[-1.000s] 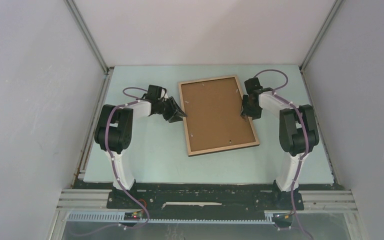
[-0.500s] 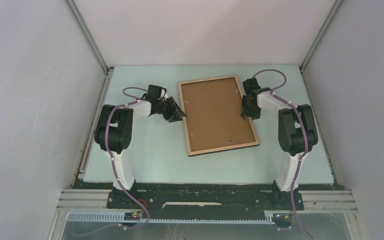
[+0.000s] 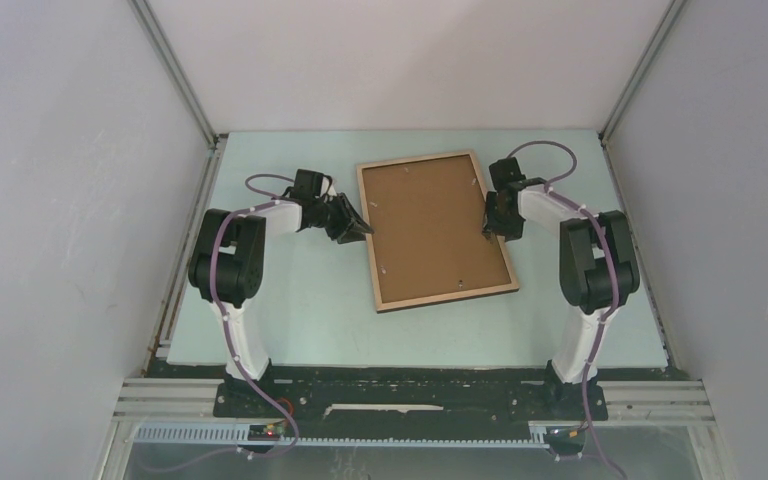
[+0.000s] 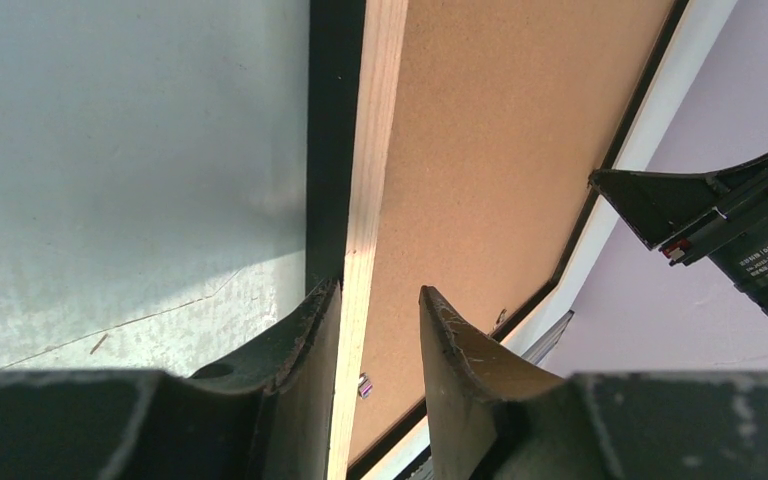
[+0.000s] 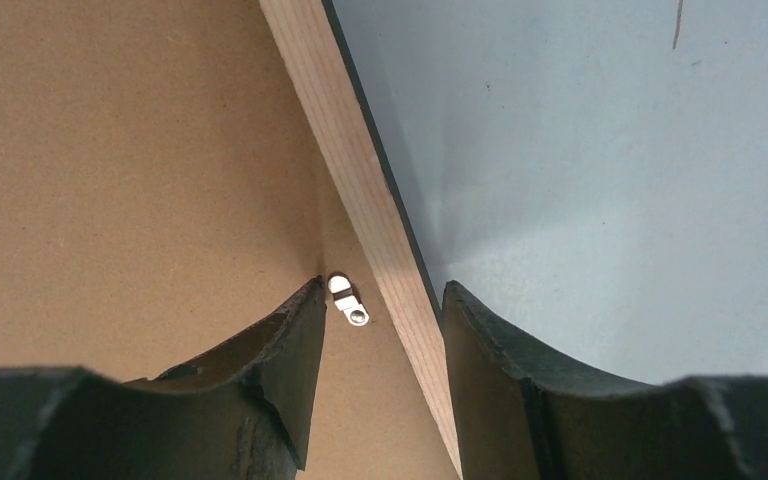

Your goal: Put the photo into the frame

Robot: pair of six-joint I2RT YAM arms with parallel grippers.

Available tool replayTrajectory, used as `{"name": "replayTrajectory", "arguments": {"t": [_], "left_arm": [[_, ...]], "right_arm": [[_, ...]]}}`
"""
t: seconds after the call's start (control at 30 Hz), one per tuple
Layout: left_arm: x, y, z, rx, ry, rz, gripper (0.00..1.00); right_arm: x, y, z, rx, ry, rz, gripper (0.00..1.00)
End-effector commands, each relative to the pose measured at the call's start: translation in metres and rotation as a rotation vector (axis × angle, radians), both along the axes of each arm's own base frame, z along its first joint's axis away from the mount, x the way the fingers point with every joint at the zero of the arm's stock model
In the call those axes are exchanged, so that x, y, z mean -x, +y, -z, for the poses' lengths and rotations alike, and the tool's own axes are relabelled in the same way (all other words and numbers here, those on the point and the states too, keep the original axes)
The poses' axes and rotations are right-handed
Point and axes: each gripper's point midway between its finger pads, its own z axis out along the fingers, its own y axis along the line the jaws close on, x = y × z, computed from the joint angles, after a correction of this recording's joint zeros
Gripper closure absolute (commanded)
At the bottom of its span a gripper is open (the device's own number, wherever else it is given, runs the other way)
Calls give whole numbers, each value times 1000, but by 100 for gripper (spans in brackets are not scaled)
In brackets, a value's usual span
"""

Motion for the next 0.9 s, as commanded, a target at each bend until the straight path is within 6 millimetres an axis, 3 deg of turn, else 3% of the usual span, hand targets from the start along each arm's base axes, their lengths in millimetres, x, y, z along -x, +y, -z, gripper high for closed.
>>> {"name": "replayTrajectory", "arguments": {"t": [0.0,0.27,0.43,0.57,0.67,0.77,0.87], "left_arm": [[0,0,-21,33,-47,-5,62],[-1,0,-21,31,-47,-5,62],[-1,0,-21,31,-48,-6,62],[0,0,-20,31,-48,-5,62],[0,0,-20,30,-46,-6,62],[-1,0,-21,32,-48,-6,62],[0,0,-21,32,-48,-7,62]], "right_arm": [[17,-1,-1,-13,37,-16,45],[14,0,-3,-34,28,-20,48],[9,-4,-2,-20,12,11,62],[5,-3,-2,-36,-2,65,66],[6,0,1,-53,4,113,78],[6,7,3,-77,4,142,98],[1,22,-2,-129,-16,110,99]]}}
